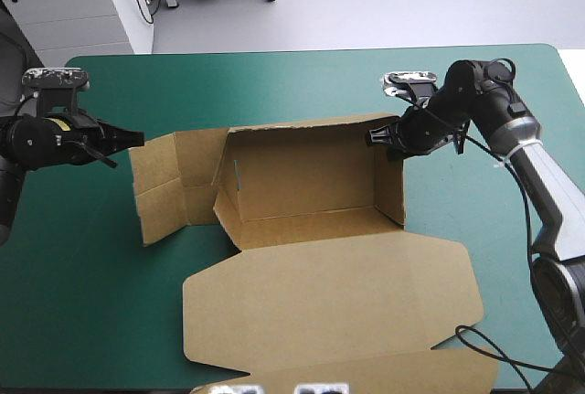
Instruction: Fold the box
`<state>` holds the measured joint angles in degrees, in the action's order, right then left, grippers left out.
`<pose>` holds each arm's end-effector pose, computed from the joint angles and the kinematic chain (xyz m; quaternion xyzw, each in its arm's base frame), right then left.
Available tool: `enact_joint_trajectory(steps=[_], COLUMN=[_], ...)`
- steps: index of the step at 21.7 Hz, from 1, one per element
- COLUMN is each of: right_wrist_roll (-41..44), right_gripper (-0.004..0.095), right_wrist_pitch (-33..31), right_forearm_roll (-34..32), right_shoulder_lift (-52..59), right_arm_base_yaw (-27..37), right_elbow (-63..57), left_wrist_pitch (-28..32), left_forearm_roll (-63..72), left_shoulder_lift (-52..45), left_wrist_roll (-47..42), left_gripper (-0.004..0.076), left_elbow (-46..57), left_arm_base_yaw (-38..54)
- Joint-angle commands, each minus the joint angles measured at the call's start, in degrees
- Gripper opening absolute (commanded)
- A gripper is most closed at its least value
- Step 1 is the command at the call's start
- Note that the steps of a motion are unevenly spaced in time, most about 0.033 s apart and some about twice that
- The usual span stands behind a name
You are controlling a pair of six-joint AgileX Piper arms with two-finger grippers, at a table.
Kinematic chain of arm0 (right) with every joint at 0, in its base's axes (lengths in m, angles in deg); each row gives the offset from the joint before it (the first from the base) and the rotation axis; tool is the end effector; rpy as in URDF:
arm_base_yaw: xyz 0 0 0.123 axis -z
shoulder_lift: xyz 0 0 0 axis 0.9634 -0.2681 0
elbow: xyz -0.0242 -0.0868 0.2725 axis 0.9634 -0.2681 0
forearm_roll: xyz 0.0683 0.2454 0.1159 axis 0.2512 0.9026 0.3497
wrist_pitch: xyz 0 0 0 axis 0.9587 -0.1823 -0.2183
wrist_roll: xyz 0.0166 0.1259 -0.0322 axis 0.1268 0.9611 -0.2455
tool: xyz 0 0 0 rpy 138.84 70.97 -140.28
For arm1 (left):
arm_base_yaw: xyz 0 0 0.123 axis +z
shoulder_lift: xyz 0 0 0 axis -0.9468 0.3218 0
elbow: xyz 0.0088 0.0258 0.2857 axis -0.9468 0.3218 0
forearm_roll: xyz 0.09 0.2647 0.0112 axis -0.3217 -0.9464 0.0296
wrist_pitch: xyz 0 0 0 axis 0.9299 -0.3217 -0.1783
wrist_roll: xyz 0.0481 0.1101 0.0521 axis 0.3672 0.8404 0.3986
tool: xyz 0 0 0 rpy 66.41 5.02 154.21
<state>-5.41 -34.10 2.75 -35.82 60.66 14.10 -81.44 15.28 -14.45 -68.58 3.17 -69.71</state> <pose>0.3889 0.1308 0.2912 -0.1386 0.9668 0.1499 0.1538 0.3177 -0.0011 0.3779 0.0167 0.9270 -0.0223 0.3741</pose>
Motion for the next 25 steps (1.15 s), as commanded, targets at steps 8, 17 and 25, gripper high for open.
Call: enact_joint_trajectory(steps=[8, 17, 25], right_wrist_roll=[-3.3, -2.0, 5.6], right_gripper=[0.0273, 0.0421, 0.0418], right_wrist_pitch=[12.2, -1.8, -1.8], right_forearm_roll=[-0.2, -6.7, -6.1], right_shoulder_lift=[-4.8, -4.8, -0.6], right_arm_base_yaw=[-0.1, 0.1, 0.1], right_elbow=[0.7, 17.1, 19.1], left_wrist_pitch=[2.4, 1.8, -0.8], left_forearm_roll=[4.0, 4.1, 4.1], left_shoulder_lift=[-1.6, -1.6, -1.0], left_wrist_roll=[2.6, 3.3, 3.7], left_gripper=[-0.0004, -0.0006, -0.0006], left_elbow=[-1.2, -1.2, -1.2], left_arm_base_yaw=[0.1, 0.1, 0.1])
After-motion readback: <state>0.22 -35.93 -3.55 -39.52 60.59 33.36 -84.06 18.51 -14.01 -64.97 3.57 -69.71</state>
